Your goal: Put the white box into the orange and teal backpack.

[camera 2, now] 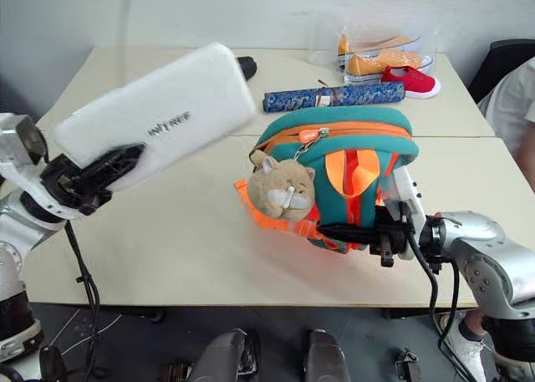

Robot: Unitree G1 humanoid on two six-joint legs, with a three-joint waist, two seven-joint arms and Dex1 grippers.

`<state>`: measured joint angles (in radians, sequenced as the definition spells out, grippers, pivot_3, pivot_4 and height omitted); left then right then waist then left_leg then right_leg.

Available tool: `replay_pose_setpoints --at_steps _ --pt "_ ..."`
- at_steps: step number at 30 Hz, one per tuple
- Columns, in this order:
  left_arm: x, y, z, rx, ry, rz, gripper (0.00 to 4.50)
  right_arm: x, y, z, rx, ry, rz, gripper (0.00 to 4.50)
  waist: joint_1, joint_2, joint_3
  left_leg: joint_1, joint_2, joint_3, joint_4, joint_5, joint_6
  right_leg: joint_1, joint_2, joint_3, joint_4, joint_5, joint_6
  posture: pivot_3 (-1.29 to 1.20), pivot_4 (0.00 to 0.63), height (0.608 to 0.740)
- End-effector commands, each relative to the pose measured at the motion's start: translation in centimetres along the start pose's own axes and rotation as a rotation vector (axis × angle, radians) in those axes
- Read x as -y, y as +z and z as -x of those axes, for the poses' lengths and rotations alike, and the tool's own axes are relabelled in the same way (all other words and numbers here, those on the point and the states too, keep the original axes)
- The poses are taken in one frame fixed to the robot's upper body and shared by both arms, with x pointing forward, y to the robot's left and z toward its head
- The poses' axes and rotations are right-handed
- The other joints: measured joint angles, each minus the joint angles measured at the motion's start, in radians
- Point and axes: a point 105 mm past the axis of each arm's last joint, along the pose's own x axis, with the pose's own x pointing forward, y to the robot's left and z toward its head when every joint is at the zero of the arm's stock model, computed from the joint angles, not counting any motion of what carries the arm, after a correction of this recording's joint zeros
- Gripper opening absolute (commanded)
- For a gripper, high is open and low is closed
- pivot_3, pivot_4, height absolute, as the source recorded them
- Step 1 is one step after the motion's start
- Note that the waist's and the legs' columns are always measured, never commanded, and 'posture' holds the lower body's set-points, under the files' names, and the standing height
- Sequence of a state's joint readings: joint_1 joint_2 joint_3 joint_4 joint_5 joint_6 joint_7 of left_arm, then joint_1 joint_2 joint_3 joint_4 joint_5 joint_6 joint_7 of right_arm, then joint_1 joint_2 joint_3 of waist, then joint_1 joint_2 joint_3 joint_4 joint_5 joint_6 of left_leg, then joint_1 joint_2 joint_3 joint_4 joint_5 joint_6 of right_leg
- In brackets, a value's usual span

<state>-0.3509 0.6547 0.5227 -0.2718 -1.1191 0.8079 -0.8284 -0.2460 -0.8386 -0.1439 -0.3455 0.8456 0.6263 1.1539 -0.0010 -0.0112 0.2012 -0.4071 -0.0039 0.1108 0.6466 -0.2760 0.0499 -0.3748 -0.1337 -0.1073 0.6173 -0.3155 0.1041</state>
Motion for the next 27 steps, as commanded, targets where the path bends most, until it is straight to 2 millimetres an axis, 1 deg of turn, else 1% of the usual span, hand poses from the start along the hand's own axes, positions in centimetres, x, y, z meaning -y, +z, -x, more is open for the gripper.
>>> replay_pose_setpoints --at_steps 1,5,7,10,12,13,16,18,19,20,23,24,27 --pt "1.4 -0.4 -2.3 -0.081 -0.105 -0.108 1.23 0.3 0.7 0.3 -0.007 0.002 0.050 0.01 0.002 0.000 0.000 0.000 0.000 0.000 0.000 0.001 -0.001 0.000 0.000 0.000 0.001 0.000 0.000 0.00 0.150 0.740" --pt "0.7 -2.0 -4.4 -0.158 -0.143 -0.214 1.23 0.4 0.6 0.3 -0.014 0.008 0.052 0.01 0.013 0.000 0.000 0.000 0.000 0.001 0.000 0.002 -0.001 -0.001 0.002 0.000 0.001 0.000 0.000 0.00 0.150 0.740" --pt "0.1 -2.5 -5.5 -0.187 -0.147 -0.317 1.23 0.0 0.4 0.3 -0.035 0.021 0.030 0.01 0.018 0.000 0.000 0.000 0.000 0.002 0.000 0.002 -0.001 -0.001 0.001 0.000 0.001 0.000 0.000 0.00 0.150 0.740" --pt "-0.6 -2.5 -6.7 -0.217 -0.161 -0.411 1.23 -0.3 0.4 0.6 -0.050 0.023 -0.001 0.01 0.027 0.000 0.000 -0.001 0.000 0.002 0.000 0.002 0.000 -0.001 0.001 0.000 0.001 0.000 0.000 0.00 0.150 0.740" --pt "-0.7 -3.4 -6.6 -0.311 -0.208 -0.459 1.23 -0.3 0.4 0.7 -0.049 0.017 -0.003 0.01 0.027 0.000 0.000 -0.001 0.000 0.002 0.000 0.001 0.000 -0.001 0.001 0.000 0.001 0.000 0.000 0.00 0.150 0.740" --pt "-0.7 -4.2 -6.2 -0.385 -0.248 -0.475 1.23 -0.3 0.4 0.7 -0.049 0.010 -0.002 0.01 0.026 0.000 0.000 -0.001 0.000 0.002 0.000 0.001 0.001 -0.001 0.001 0.000 0.000 0.000 0.000 0.00 0.150 0.740" --pt "-1.2 -5.7 -5.0 -0.538 -0.312 -0.480 1.23 -0.1 0.7 0.7 -0.045 -0.006 0.010 0.01 0.025 0.001 0.000 -0.001 0.000 0.002 -0.001 0.001 0.001 -0.001 0.001 0.000 0.000 0.000 0.000 0.00 0.150 0.740" --pt "-2.3 -6.8 -3.9 -0.643 -0.316 -0.470 1.23 0.0 0.9 0.8 -0.040 -0.011 0.016 0.01 0.024 0.001 0.000 -0.001 0.001 0.002 -0.001 0.001 0.001 -0.002 0.001 0.000 0.000 0.000 0.000 0.00 0.150 0.740" --pt "-3.1 -7.2 -3.9 -0.657 -0.305 -0.472 1.23 0.0 1.0 0.8 -0.037 -0.012 0.018 0.01 0.024 0.001 0.000 -0.001 0.001 0.002 -0.001 0.001 0.001 -0.002 0.001 0.000 0.000 0.000 0.000 0.00 0.150 0.740" --pt "-3.7 -7.4 -4.3 -0.649 -0.287 -0.475 1.23 0.0 1.0 0.7 -0.035 -0.011 0.019 0.01 0.024 0.001 0.000 -0.001 0.001 0.002 -0.001 0.001 0.001 -0.001 0.001 0.000 0.000 0.000 0.000 0.00 0.150 0.740" --pt "-3.6 -7.5 -7.7 -0.586 -0.333 -0.473 1.23 0.0 1.1 0.6 -0.032 -0.002 0.022 0.01 0.032 0.001 0.000 0.000 0.001 0.001 0.001 0.001 0.002 0.000 0.000 -0.001 0.000 0.000 0.000 0.00 0.150 0.740" --pt "-3.3 -7.7 -9.9 -0.553 -0.362 -0.481 1.23 0.0 1.1 0.4 -0.028 0.003 0.023 0.01 0.036 0.001 0.000 -0.001 0.001 0.000 0.001 0.002 0.002 0.000 0.000 -0.001 0.000 0.000 0.001 0.00 0.150 0.740" --pt "-2.4 -8.2 -14.1 -0.514 -0.405 -0.472 1.23 -0.1 1.2 0.1 -0.017 0.011 0.028 0.01 0.050 0.001 0.000 -0.004 0.000 0.000 0.004 0.002 0.004 -0.001 -0.001 -0.002 -0.001 0.002 0.003 0.00 0.150 0.740"
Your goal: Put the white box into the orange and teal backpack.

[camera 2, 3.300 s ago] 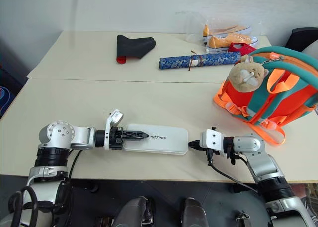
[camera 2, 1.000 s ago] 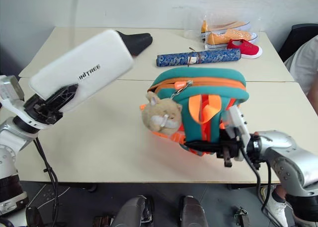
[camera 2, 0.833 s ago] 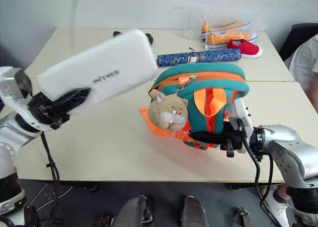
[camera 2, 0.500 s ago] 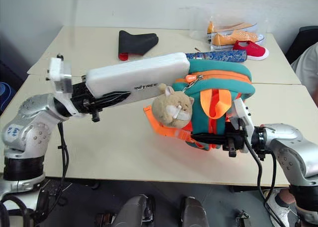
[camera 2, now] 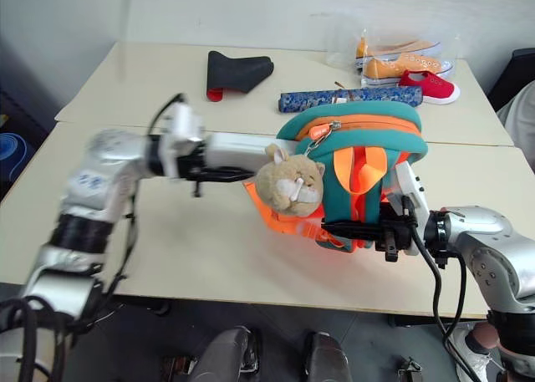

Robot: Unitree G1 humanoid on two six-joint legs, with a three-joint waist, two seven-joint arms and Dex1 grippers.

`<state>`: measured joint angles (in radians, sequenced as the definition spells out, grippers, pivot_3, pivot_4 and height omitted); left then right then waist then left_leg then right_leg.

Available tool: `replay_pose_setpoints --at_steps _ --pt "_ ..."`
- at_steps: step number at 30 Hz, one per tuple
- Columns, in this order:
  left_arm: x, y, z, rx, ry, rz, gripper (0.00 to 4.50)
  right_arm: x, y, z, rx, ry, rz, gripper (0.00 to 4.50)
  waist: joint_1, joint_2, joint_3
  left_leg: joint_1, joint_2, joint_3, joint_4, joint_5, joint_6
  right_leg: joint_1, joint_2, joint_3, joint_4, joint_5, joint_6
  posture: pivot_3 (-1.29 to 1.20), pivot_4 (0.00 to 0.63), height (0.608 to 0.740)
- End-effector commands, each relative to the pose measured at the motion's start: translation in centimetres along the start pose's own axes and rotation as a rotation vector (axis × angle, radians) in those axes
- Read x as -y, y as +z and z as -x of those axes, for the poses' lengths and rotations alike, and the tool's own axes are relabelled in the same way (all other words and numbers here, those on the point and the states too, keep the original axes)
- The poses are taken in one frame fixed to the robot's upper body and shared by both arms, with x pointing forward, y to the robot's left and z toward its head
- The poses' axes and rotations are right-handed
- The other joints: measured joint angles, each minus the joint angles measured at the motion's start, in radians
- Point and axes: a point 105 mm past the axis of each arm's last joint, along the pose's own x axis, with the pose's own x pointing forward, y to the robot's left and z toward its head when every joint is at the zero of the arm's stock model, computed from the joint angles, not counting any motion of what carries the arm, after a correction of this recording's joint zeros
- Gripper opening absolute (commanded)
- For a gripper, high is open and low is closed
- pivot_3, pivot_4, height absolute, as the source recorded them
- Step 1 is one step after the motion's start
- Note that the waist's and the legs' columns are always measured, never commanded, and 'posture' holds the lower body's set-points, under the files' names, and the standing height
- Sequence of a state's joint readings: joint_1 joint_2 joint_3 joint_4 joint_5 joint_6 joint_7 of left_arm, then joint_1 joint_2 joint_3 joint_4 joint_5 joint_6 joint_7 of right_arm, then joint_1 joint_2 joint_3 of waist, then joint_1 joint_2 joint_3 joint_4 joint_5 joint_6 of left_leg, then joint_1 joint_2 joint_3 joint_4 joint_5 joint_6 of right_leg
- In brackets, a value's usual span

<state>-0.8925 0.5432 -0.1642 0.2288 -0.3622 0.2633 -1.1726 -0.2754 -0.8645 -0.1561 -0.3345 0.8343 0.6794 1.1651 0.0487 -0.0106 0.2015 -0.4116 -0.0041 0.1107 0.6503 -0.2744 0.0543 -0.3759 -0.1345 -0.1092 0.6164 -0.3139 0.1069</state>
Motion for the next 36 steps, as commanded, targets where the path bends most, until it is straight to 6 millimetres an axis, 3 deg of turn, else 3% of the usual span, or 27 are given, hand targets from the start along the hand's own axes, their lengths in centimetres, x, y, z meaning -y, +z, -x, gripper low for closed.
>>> replay_pose_setpoints --at_steps 1,4,7,11,16,21,24,31,36 --pt "-0.5 1.1 -3.5 0.000 -0.041 -0.024 1.23 -0.5 1.0 -0.4 0.034 0.025 0.039 0.01 -0.001 0.000 0.000 -0.001 0.000 0.000 0.000 0.000 0.001 -0.001 0.000 0.000 -0.001 0.000 0.001 0.00 0.150 0.740" --pt "-0.3 2.7 -7.8 0.053 -0.074 -0.037 1.23 -0.6 1.1 -0.9 0.044 0.029 0.044 0.01 -0.003 0.000 0.000 -0.004 0.000 0.001 0.000 0.002 0.007 -0.002 0.003 -0.002 0.001 0.001 0.001 0.00 0.150 0.740" --pt "0.1 3.3 -9.4 0.090 -0.086 -0.032 1.23 -0.7 1.2 -1.2 0.046 0.023 0.052 0.01 -0.005 0.000 0.000 -0.010 0.000 0.001 0.002 0.003 0.008 -0.006 0.004 -0.008 0.001 0.001 0.001 0.00 0.150 0.740" --pt "-0.5 3.0 -7.2 0.142 -0.045 0.024 2.44 -0.7 1.6 -1.6 0.078 -0.006 0.050 0.00 -0.020 0.000 0.000 -0.011 -0.001 0.001 0.002 0.003 0.009 -0.007 0.003 -0.019 0.002 0.001 0.001 0.00 0.150 0.740" --pt "-0.5 3.3 -1.8 0.253 -0.038 0.009 3.91 -0.7 1.6 -1.8 0.089 -0.043 0.037 0.00 -0.035 0.000 0.001 -0.010 0.001 -0.001 0.007 0.006 0.008 -0.006 0.001 -0.019 0.004 0.001 0.001 0.00 0.150 0.740" --pt "0.2 2.3 2.5 0.206 -0.068 -0.027 3.91 -0.8 1.5 -2.1 0.093 -0.049 0.026 0.00 -0.034 0.001 0.001 -0.010 0.001 -0.006 0.007 0.007 0.005 -0.005 0.001 -0.015 0.004 0.000 0.001 0.00 0.150 0.740" --pt "1.5 2.4 3.7 0.172 -0.102 -0.085 3.91 -0.6 1.3 -2.3 0.097 -0.052 0.025 0.00 -0.030 0.001 0.001 -0.010 0.001 -0.006 0.007 0.007 0.005 -0.004 0.000 -0.015 0.004 0.000 0.001 0.00 0.150 0.740" --pt "4.8 5.7 2.0 0.305 -0.066 -0.185 3.91 -0.2 1.2 -2.6 0.099 -0.051 0.024 0.00 -0.025 0.001 0.001 -0.010 0.000 -0.009 0.008 0.006 0.007 0.000 -0.001 -0.015 0.004 0.001 0.001 0.00 0.150 0.740" --pt "5.6 6.1 0.3 0.340 0.008 -0.220 3.91 -0.2 1.2 -2.8 0.101 -0.040 0.015 0.00 -0.027 0.001 0.001 -0.009 0.000 -0.009 0.008 0.006 0.006 0.000 0.000 -0.016 0.004 0.001 0.001 0.00 0.150 0.740"
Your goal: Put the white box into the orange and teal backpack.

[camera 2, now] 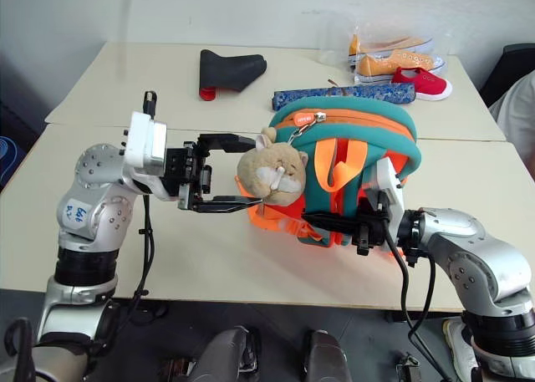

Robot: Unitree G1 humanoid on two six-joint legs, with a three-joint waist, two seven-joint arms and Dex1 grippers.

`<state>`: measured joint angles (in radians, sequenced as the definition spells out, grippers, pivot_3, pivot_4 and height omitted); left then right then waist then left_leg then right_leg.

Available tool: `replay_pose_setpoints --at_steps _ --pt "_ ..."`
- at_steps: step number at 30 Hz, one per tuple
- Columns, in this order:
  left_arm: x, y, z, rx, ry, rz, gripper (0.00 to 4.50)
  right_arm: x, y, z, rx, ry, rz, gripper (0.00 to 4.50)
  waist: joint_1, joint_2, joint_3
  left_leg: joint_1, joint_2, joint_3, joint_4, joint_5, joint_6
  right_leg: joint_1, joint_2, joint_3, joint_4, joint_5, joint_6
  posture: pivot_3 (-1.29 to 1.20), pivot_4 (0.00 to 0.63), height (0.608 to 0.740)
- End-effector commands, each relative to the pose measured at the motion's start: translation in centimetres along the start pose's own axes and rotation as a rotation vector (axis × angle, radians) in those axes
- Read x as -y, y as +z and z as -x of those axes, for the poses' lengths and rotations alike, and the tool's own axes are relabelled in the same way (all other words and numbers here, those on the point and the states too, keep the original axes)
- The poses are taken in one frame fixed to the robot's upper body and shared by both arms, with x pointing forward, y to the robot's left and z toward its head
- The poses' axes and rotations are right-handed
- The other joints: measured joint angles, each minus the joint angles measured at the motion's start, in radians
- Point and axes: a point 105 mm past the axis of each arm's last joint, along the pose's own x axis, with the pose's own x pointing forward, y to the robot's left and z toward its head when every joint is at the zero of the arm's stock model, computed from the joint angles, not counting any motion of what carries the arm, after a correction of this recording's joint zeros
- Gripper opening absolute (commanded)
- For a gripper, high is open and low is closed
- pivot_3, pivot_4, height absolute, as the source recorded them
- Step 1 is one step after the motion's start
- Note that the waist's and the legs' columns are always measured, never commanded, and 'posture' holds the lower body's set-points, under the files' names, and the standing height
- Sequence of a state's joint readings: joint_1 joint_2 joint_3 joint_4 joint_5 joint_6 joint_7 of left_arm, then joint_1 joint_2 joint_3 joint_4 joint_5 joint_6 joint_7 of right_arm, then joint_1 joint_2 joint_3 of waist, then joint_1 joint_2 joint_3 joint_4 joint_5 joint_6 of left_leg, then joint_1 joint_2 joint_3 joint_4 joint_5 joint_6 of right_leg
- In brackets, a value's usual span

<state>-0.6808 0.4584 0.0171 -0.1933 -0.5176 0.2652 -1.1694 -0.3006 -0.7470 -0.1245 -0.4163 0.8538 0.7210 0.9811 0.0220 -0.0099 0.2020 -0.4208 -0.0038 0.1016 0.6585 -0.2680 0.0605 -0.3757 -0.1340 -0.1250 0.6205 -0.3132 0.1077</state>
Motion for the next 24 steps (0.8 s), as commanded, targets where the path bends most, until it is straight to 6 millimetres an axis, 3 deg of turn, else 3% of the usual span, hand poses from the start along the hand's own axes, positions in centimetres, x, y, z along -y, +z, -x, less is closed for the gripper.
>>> replay_pose_setpoints --at_steps 1,6,9,13,15,18,22,24 --pt "0.3 0.3 -1.2 0.018 0.042 -0.060 3.73 -0.2 0.5 -0.3 0.017 0.025 0.015 0.00 0.000 0.000 0.000 0.000 0.000 0.000 0.000 0.000 0.000 0.000 0.000 0.000 0.000 0.000 0.000 0.00 0.150 0.740" --pt "-0.3 0.3 -0.9 0.042 0.081 -0.082 2.42 -0.2 0.6 -0.4 0.017 0.020 0.017 0.00 0.002 0.000 0.000 0.000 0.000 0.000 0.000 0.000 0.000 0.000 0.001 -0.001 0.001 0.000 0.000 0.00 0.150 0.740" --pt "-1.0 0.0 0.7 -0.020 0.084 -0.065 1.56 0.0 0.6 -0.3 0.014 0.000 0.023 0.00 0.000 0.000 0.000 0.000 0.000 0.000 0.000 0.001 0.000 0.000 0.001 -0.001 0.001 0.000 0.000 0.00 0.150 0.740" --pt "-3.6 0.7 3.7 -0.080 0.188 -0.061 0.71 0.3 0.5 0.3 0.016 -0.036 0.028 0.00 -0.001 0.000 0.000 0.000 0.001 0.000 0.000 0.001 -0.001 -0.001 0.001 -0.002 0.001 0.000 0.000 0.00 0.150 0.740" --pt "-5.5 1.6 5.6 -0.048 0.297 0.011 0.51 0.6 0.5 1.0 0.023 -0.074 0.029 0.00 0.000 0.000 0.000 0.000 0.001 0.000 0.000 0.001 -0.001 0.000 0.001 -0.002 0.001 0.000 0.000 0.00 0.150 0.740" --pt "-7.0 0.7 7.2 -0.076 0.404 0.061 0.51 0.7 0.4 1.5 0.021 -0.104 0.030 0.00 0.002 0.000 0.000 0.000 0.000 -0.001 0.000 0.001 0.000 0.000 0.001 -0.002 0.001 0.000 0.000 0.00 0.150 0.740" --pt "-8.9 -3.5 9.9 -0.208 0.603 0.257 0.51 0.6 0.1 2.4 0.029 -0.154 0.025 0.00 0.004 0.000 0.000 0.000 0.000 0.000 0.000 0.001 0.000 0.000 0.001 -0.002 0.002 0.000 0.000 0.00 0.150 0.740" --pt "-8.1 -6.1 10.3 -0.299 0.599 0.329 0.51 0.6 0.0 2.7 0.035 -0.174 0.020 0.00 0.003 0.000 0.000 0.000 0.000 0.000 0.000 0.001 0.000 0.000 0.002 -0.003 0.002 0.000 0.000 0.00 0.150 0.740"
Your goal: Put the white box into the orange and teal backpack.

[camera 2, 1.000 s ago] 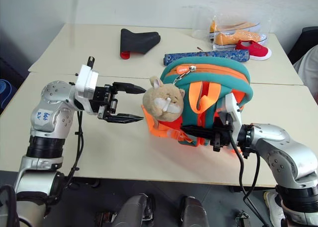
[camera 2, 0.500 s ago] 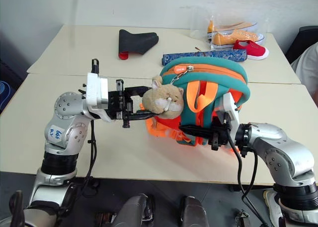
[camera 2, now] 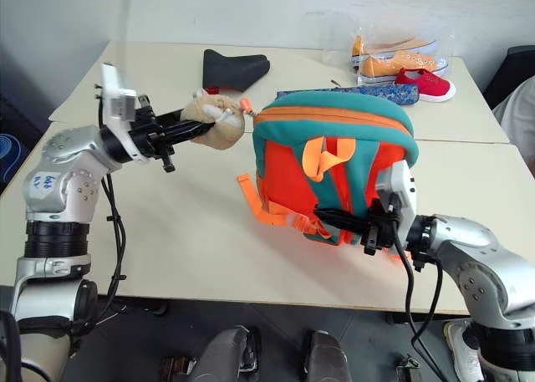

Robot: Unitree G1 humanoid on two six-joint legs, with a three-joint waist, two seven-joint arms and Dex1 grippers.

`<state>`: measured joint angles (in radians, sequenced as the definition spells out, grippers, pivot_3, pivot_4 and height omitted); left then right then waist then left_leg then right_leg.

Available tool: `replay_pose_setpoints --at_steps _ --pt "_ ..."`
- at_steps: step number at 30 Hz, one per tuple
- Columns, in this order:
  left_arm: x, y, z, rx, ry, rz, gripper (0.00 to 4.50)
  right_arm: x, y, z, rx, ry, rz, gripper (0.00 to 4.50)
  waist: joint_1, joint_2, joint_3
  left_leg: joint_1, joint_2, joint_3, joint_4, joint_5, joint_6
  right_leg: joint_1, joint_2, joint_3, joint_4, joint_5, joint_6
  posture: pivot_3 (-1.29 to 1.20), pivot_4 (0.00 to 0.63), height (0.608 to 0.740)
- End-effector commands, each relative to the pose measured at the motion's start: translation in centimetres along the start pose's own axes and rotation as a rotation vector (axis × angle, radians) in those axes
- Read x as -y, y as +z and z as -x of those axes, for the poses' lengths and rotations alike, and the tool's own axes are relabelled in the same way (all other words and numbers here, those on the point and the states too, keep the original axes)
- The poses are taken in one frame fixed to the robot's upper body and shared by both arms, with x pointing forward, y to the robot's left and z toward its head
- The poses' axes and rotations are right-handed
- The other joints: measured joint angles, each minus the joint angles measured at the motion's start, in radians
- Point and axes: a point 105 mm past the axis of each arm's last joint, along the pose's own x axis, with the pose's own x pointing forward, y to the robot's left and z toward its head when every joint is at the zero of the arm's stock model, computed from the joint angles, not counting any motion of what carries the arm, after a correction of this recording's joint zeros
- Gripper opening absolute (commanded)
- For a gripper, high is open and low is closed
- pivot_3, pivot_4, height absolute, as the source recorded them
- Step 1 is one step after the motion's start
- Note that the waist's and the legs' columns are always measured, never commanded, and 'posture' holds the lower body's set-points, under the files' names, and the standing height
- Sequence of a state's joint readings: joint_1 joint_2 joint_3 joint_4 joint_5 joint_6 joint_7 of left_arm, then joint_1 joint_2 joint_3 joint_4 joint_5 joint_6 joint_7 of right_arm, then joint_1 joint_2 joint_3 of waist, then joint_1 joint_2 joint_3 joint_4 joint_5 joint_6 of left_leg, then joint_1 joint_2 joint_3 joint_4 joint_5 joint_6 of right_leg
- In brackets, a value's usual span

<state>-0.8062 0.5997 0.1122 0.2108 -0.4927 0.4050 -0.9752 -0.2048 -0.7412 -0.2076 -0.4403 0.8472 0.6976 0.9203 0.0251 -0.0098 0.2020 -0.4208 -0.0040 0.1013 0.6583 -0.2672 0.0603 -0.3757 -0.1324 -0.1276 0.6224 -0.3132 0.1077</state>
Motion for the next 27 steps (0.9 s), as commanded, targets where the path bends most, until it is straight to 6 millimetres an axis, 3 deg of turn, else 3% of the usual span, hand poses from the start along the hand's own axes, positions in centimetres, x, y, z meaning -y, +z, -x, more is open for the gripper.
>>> replay_pose_setpoints --at_steps 1,3,5,12,13,15,20,25,27 --pt "-1.7 -3.9 1.3 -0.181 0.119 0.023 0.51 0.0 0.5 1.1 0.020 -0.048 0.023 0.00 -0.001 0.000 0.000 0.000 0.000 0.000 0.000 0.000 0.000 0.000 0.000 0.000 0.000 0.000 0.000 0.00 0.150 0.740" --pt "-0.9 -6.3 1.2 -0.272 0.087 -0.004 0.51 0.0 0.4 1.1 0.024 -0.055 0.018 0.00 -0.002 0.000 0.000 0.000 0.000 0.001 0.000 0.000 0.000 0.000 0.000 0.000 0.000 0.000 0.000 0.00 0.150 0.740" --pt "1.7 -8.8 0.1 -0.307 -0.013 -0.013 0.51 -0.1 0.0 1.2 0.030 -0.061 0.007 0.00 -0.001 0.000 0.000 0.000 0.000 0.001 -0.001 0.000 0.000 -0.001 0.000 0.001 0.000 0.000 0.000 0.00 0.150 0.740" --pt "4.5 -10.8 -1.3 -0.225 -0.052 0.059 0.51 0.7 -1.2 1.6 0.082 -0.110 0.000 0.00 0.003 0.000 0.000 0.000 0.000 -0.001 0.000 -0.001 0.000 0.000 -0.003 0.002 -0.002 0.000 0.000 0.00 0.150 0.740" --pt "4.5 -11.2 -1.0 -0.236 -0.044 0.062 0.50 1.1 -1.4 1.7 0.098 -0.139 0.014 0.31 0.002 0.000 0.000 0.000 0.000 -0.001 0.000 -0.001 0.000 0.000 -0.003 0.002 -0.002 0.000 0.000 0.00 0.150 0.740" --pt "4.2 -11.2 -0.2 -0.236 -0.025 0.043 1.13 1.3 -1.8 1.8 0.099 -0.143 0.046 0.80 0.001 0.000 0.000 0.001 0.000 0.000 0.000 -0.001 0.000 0.000 -0.002 0.001 -0.001 0.000 0.000 0.00 0.150 0.740" --pt "2.8 -8.5 4.1 -0.156 0.035 0.024 2.68 1.8 -2.0 3.9 0.083 -0.216 0.164 2.51 -0.006 0.000 0.000 0.000 0.000 0.000 -0.001 0.000 0.000 -0.001 -0.001 0.001 0.000 0.000 0.000 0.00 0.150 0.740" --pt "5.9 -9.1 9.3 -0.278 -0.083 0.018 4.24 2.6 -4.1 8.4 -0.137 -0.237 0.324 4.21 -0.017 0.001 0.000 0.003 0.000 0.002 -0.005 -0.001 -0.001 0.000 -0.002 0.002 -0.001 0.000 0.000 0.00 0.150 0.740" --pt "6.2 -9.1 10.8 -0.306 -0.054 0.004 4.47 3.4 -4.2 10.3 -0.172 -0.267 0.384 4.46 -0.019 0.001 0.000 0.005 0.000 0.004 -0.006 -0.001 -0.001 0.001 -0.002 0.004 -0.002 0.000 0.000 0.00 0.150 0.740"
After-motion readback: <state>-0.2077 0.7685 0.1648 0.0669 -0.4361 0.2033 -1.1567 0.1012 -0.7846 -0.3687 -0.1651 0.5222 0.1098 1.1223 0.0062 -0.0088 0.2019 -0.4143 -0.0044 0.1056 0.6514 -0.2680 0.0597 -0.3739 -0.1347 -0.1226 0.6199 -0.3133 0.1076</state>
